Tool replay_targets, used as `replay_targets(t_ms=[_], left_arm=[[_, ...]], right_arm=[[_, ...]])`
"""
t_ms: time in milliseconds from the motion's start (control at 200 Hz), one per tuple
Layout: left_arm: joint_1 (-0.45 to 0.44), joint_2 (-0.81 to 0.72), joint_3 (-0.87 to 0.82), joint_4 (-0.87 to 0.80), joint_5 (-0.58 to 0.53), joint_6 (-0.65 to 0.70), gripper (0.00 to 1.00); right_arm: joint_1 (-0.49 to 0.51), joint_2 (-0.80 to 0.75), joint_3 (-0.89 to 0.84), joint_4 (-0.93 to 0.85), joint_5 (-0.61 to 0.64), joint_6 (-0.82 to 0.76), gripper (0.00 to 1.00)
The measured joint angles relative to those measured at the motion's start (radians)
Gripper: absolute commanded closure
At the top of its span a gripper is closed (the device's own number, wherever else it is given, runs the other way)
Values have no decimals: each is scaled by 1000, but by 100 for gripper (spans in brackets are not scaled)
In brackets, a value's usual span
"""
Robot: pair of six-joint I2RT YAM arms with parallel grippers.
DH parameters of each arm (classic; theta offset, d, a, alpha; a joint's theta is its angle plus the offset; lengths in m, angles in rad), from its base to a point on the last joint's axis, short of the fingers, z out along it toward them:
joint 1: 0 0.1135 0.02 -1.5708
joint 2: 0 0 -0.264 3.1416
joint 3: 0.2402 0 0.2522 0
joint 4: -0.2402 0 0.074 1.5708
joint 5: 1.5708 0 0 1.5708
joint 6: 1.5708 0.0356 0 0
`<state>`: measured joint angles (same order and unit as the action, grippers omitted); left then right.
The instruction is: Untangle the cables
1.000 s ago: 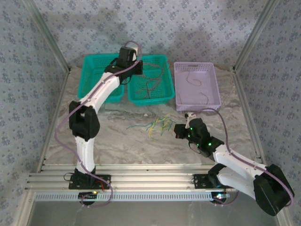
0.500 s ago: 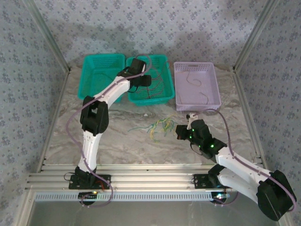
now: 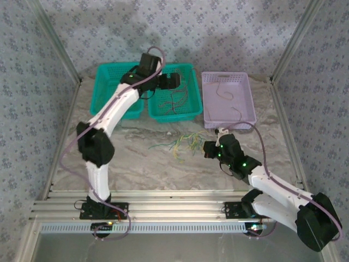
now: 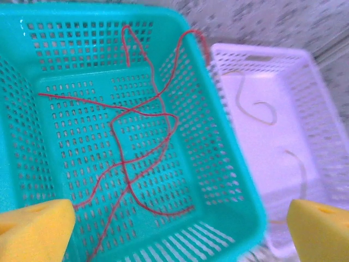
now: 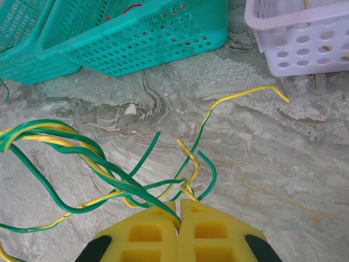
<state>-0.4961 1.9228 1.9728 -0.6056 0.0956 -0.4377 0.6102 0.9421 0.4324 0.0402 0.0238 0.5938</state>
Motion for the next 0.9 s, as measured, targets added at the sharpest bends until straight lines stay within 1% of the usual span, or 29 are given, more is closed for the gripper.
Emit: replay_targets(t_ms=[160,255,325,440,525,600,675,784,899], left_arm=[[-25,-299,-246,43,51,-82,0],[-43,-435,-414,80,95,-132,0],[-50,-507,-539,91,130,-165,0],[-62,-573,-700,92,182,-208,0],[-101,-610,-779,89,204,-228,2],[-141,-645,-828,91,223,-240,3],[-172,-683,-875,94,240,-250,6],[-175,-721,-920,93,251,-254,13],[-174,-768,-959,93,264,-239,17]], right_arm=[[-6,21,10,2,-5,-3,100],[-10,21,10,16,-17,-11,100],[-12,18,10,28,-28,-16,100],[-15,10,9,62,-55,-27,100],[-15,2,4,93,-79,-34,100],[-15,-6,2,114,-95,-38,100],[-15,-17,-3,131,-109,-42,100],[-16,-27,-5,138,-118,-46,100],[-20,-29,-5,145,-127,-50,100]])
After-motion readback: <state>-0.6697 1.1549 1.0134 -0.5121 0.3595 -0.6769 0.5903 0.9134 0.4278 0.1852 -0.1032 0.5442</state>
